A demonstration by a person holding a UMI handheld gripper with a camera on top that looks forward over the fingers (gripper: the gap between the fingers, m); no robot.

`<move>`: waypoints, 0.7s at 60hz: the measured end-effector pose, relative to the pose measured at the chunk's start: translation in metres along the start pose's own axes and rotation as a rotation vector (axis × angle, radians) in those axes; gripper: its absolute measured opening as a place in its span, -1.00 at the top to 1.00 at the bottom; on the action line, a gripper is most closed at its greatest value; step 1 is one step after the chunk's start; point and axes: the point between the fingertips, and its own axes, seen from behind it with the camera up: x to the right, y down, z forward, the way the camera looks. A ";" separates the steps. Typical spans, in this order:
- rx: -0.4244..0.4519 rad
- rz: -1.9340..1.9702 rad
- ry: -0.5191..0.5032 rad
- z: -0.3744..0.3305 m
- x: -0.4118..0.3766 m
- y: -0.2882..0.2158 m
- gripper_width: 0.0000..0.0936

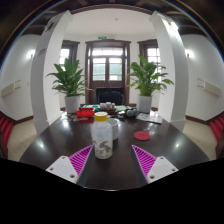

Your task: Pour water

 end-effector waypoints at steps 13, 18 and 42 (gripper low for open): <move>0.029 0.006 -0.054 0.034 -0.012 -0.004 -0.56; 0.032 0.000 -0.058 0.048 -0.010 -0.005 -0.57; 0.064 -0.018 -0.014 0.114 -0.033 0.007 -0.24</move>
